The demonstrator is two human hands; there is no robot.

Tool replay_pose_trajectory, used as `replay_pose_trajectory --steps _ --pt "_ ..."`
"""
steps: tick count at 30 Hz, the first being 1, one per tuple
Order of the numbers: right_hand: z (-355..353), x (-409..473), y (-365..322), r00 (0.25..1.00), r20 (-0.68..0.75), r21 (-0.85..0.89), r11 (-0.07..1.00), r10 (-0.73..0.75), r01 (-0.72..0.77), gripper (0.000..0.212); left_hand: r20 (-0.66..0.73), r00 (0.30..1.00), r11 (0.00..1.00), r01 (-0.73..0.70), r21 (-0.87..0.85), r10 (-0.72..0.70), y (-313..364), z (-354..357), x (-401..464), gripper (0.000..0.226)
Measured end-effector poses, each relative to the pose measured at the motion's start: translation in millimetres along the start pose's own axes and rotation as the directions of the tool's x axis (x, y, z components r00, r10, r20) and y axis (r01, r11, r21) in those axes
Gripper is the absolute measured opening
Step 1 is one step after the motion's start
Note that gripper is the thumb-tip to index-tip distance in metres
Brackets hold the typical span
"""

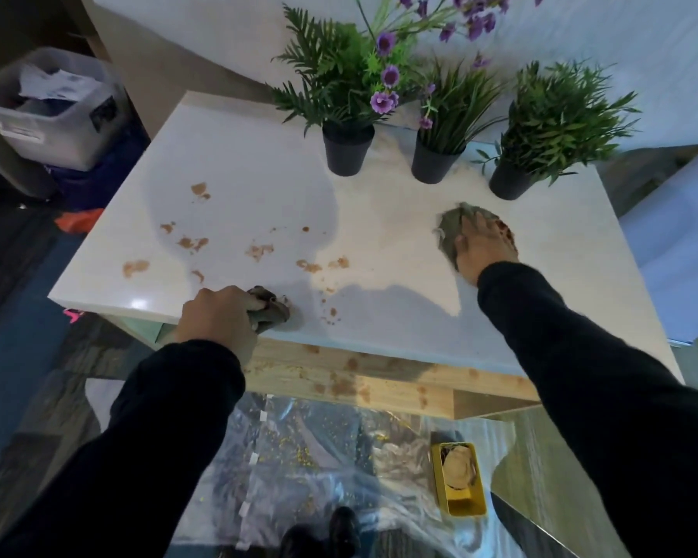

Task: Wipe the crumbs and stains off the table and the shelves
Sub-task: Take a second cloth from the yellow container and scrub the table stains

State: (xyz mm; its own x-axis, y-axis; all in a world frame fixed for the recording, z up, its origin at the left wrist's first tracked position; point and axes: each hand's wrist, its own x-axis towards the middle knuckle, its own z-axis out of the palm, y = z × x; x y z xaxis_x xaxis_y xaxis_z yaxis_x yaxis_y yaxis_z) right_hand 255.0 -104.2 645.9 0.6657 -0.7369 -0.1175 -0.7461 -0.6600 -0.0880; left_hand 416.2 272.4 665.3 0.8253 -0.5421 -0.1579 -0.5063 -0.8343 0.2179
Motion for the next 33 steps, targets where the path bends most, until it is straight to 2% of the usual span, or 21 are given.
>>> replay_pose_trajectory --steps 3,7,9,11,14,16,19,23,25,30,33 --pt "-2.2 41.1 -4.8 0.999 0.008 0.05 0.998 0.041 -0.041 0.061 -0.01 0.998 0.997 0.064 0.039 -0.064 8.8 7.5 0.5 0.038" --pt "-0.2 14.6 -5.6 0.988 -0.01 0.003 0.988 -0.152 0.152 0.056 -0.015 0.998 0.996 0.066 0.065 -0.065 23.1 5.9 5.0 0.034" --pt "-3.0 6.3 5.5 0.98 -0.014 -0.032 0.98 -0.198 0.197 0.055 -0.001 0.998 0.996 0.06 0.072 -0.06 29.3 2.9 6.4 0.031" --pt "-5.6 23.2 4.9 0.988 -0.023 -0.046 0.987 -0.155 0.154 0.058 0.008 0.997 0.995 0.077 0.069 -0.077 30.6 1.6 8.4 0.032" --pt "0.1 38.0 -10.2 0.999 -0.002 0.025 0.999 -0.048 0.048 0.064 0.019 0.996 0.994 0.086 0.065 -0.087 31.6 -0.1 6.2 0.033" --pt "4.0 19.5 -15.7 0.991 0.02 0.015 0.991 -0.131 0.13 0.066 0.013 0.995 0.993 0.099 0.065 -0.1 34.1 -2.1 4.1 0.033" --pt "6.2 -1.2 3.9 0.97 0.059 -0.012 0.972 -0.234 0.235 0.057 0.025 0.996 0.994 0.082 0.068 -0.084 35.0 -3.3 3.2 0.033" --pt "-5.3 42.7 -13.7 0.996 0.029 -0.023 0.996 -0.09 0.091 0.06 0.024 0.997 0.996 0.069 0.052 -0.071 31.8 -2.5 5.1 0.031" --pt "-6.1 53.0 -30.1 0.997 0.038 -0.016 0.997 -0.069 0.069 0.06 0.019 0.998 0.996 0.064 0.059 -0.066 31.2 -2.2 4.3 0.029" --pt "-5.3 51.6 -36.1 0.99 0.036 -0.005 0.99 -0.138 0.139 0.058 -0.011 0.999 0.995 0.054 0.081 -0.053 31.8 -2.2 5.8 0.029" --pt "-3.4 18.2 -38.2 0.966 0.056 0.037 0.967 -0.254 0.253 0.056 -0.021 0.998 0.995 0.062 0.082 -0.061 30.6 0.8 6.2 0.031"
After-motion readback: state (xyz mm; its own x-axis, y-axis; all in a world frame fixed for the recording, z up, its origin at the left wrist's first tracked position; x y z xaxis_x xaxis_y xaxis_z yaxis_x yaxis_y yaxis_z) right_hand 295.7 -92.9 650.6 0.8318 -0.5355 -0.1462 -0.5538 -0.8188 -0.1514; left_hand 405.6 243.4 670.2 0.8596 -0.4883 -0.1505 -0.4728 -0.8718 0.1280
